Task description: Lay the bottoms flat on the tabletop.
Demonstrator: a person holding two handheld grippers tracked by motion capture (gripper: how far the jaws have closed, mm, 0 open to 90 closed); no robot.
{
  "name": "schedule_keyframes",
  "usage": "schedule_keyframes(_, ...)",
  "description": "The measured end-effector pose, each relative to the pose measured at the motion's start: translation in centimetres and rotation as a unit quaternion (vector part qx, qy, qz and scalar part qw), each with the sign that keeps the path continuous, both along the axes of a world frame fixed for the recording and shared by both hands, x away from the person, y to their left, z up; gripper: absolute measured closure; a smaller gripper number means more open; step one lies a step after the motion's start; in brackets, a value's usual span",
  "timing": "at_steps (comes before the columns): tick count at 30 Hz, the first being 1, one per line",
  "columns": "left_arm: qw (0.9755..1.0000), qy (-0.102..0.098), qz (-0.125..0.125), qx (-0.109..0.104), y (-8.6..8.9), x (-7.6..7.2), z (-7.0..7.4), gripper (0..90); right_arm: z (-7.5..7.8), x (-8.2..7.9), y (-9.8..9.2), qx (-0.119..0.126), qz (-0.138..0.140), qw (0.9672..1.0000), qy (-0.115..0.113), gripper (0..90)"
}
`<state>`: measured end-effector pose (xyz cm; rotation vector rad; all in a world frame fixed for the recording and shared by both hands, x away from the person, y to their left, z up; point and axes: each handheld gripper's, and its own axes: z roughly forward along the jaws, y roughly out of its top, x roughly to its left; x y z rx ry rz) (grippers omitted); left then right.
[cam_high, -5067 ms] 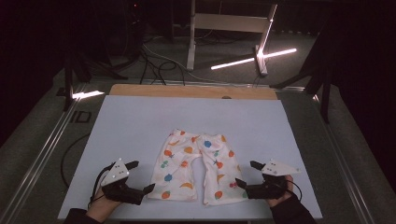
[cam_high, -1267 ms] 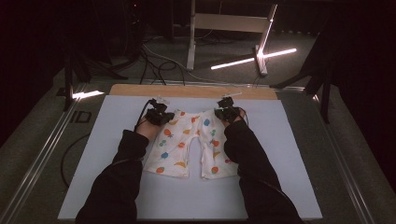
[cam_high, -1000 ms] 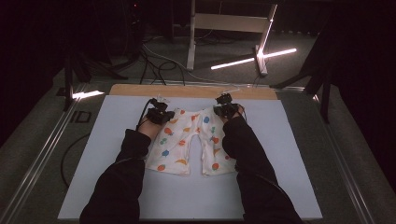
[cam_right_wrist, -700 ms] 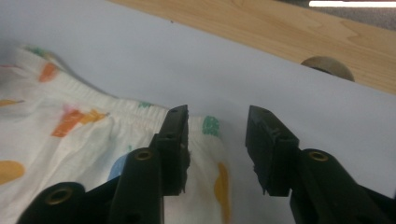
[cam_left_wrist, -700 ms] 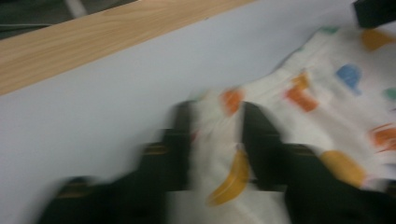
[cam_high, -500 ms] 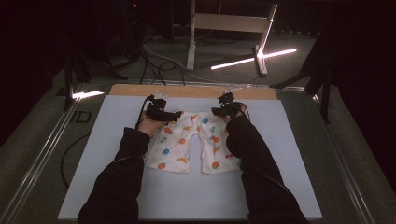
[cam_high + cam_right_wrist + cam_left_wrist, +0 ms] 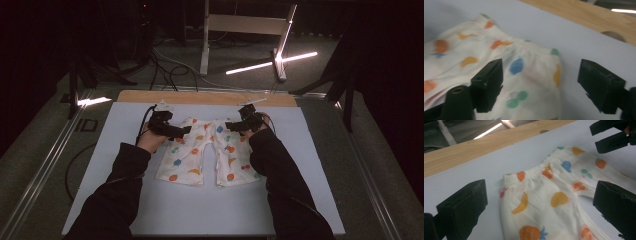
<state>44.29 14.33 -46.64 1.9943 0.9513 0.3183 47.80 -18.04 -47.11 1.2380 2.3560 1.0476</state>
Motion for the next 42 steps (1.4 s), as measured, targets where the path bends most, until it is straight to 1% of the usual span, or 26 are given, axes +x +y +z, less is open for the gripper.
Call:
schedule_keyframes(1,1.0000,0.001,-0.004,0.001,0.1,-0.2,0.1,0.2,0.1,-0.2,-0.1,0.004,0.009,0.9999,0.001,14.1)
schedule_keyframes(3,0.9999,0.003,-0.012,-0.006,0.3,-0.7,0.2,0.3,0.3,-0.6,-0.1,0.011,0.016,0.9998,-0.004,14.9)
schedule_keyframes(4,0.9999,0.002,-0.012,-0.003,0.4,-1.0,0.3,0.2,0.3,-0.8,-0.1,0.013,0.022,0.9997,-0.005,14.9)
schedule_keyframes(6,0.9998,0.000,-0.019,-0.006,0.6,-1.5,0.5,0.2,0.4,-1.2,-0.1,0.003,0.035,0.9992,-0.018,15.1)
schedule_keyframes(8,0.9995,-0.003,-0.026,-0.016,0.9,-2.0,0.7,0.2,0.5,-1.6,-0.2,0.007,0.040,0.9989,-0.022,15.1)
schedule_keyframes(9,0.9994,-0.003,-0.030,-0.016,1.1,-2.3,0.7,0.2,0.5,-1.9,-0.3,0.009,0.046,0.9986,-0.025,15.0)
schedule_keyframes(11,0.9991,-0.003,-0.037,-0.021,1.3,-2.8,0.7,0.2,0.5,-2.4,-0.4,0.008,0.054,0.9982,-0.022,14.8)
schedule_keyframes(14,0.9984,0.001,-0.052,-0.023,1.7,-3.7,0.6,0.1,0.5,-3.5,-0.5,0.018,0.066,0.9973,-0.028,14.7)
schedule_keyframes(16,0.9980,0.000,-0.060,-0.019,1.8,-4.2,0.5,0.1,0.5,-4.1,-0.6,0.026,0.068,0.9968,-0.033,14.5)
schedule_keyframes(17,0.9979,0.002,-0.062,-0.020,2.0,-4.5,0.5,0.1,0.6,-4.3,-0.7,0.029,0.070,0.9966,-0.032,14.5)
schedule_keyframes(19,0.9978,0.001,-0.062,-0.023,2.3,-5.1,0.4,0.1,0.6,-5.0,-0.8,0.039,0.075,0.9957,-0.038,14.3)
schedule_keyframes(20,0.9977,0.003,-0.064,-0.023,2.4,-5.4,0.3,0.1,0.7,-5.3,-0.9,0.039,0.076,0.9956,-0.039,14.2)
schedule_keyframes(21,0.9977,0.003,-0.065,-0.018,2.5,-5.7,0.3,0.1,0.7,-5.7,-0.9,0.044,0.079,0.9951,-0.039,14.2)
schedule_keyframes(23,0.9974,0.004,-0.068,-0.022,2.8,-6.4,0.1,0.1,0.8,-6.3,-1.1,0.040,0.083,0.9947,-0.045,14.2)
schedule_keyframes(24,0.9974,0.003,-0.069,-0.022,2.9,-6.7,0.1,0.1,0.8,-6.8,-1.3,0.051,0.085,0.9940,-0.046,14.1)
schedule_keyframes(25,0.9972,0.002,-0.071,-0.022,3.1,-7.2,0.0,0.1,0.8,-7.0,-1.3,0.054,0.086,0.9938,-0.046,14.1)
schedule_keyframes(26,0.9971,0.003,-0.073,-0.021,3.2,-7.4,0.0,0.1,0.7,-7.5,-1.4,0.048,0.089,0.9937,-0.048,14.1)
schedule_keyframes(28,0.9969,0.000,-0.076,-0.021,3.4,-8.2,-0.1,0.1,0.6,-8.2,-1.4,0.052,0.097,0.9928,-0.048,14.0)
schedule_keyframes(30,0.9968,-0.001,-0.079,-0.013,3.7,-9.0,-0.2,0.1,0.4,-8.9,-1.4,0.049,0.101,0.9925,-0.048,14.0)
schedule_keyframes(32,0.9965,0.000,-0.084,-0.007,3.9,-9.7,-0.3,0.1,0.2,-9.7,-1.5,0.055,0.106,0.9918,-0.046,14.0)
schedule_keyframes(34,0.9960,0.000,-0.088,-0.012,4.1,-10.3,-0.4,0.1,0.0,-10.4,-1.6,0.056,0.109,0.9915,-0.045,13.8)
schedule_keyframes(36,0.9956,-0.003,-0.093,-0.008,4.3,-11.1,-0.7,0.1,-0.2,-11.2,-1.7,0.055,0.112,0.9910,-0.048,13.8)
schedule_keyframes(37,0.9955,-0.003,-0.094,-0.008,4.4,-11.4,-0.8,0.1,-0.3,-11.6,-1.8,0.059,0.113,0.9908,-0.046,13.7)
schedule_keyframes(39,0.9954,-0.005,-0.096,-0.009,4.5,-12.1,-1.1,0.1,-0.5,-12.3,-1.9,0.059,0.116,0.9904,-0.046,13.6)
schedule_keyframes(41,0.9952,-0.009,-0.097,-0.007,4.6,-12.8,-1.3,0.1,-0.7,-13.2,-2.1,0.066,0.118,0.9898,-0.044,13.2)
schedule_keyframes(42,0.9951,-0.008,-0.098,-0.010,4.7,-13.1,-1.5,0.1,-0.8,-13.6,-2.3,0.061,0.117,0.9902,-0.045,13.1)
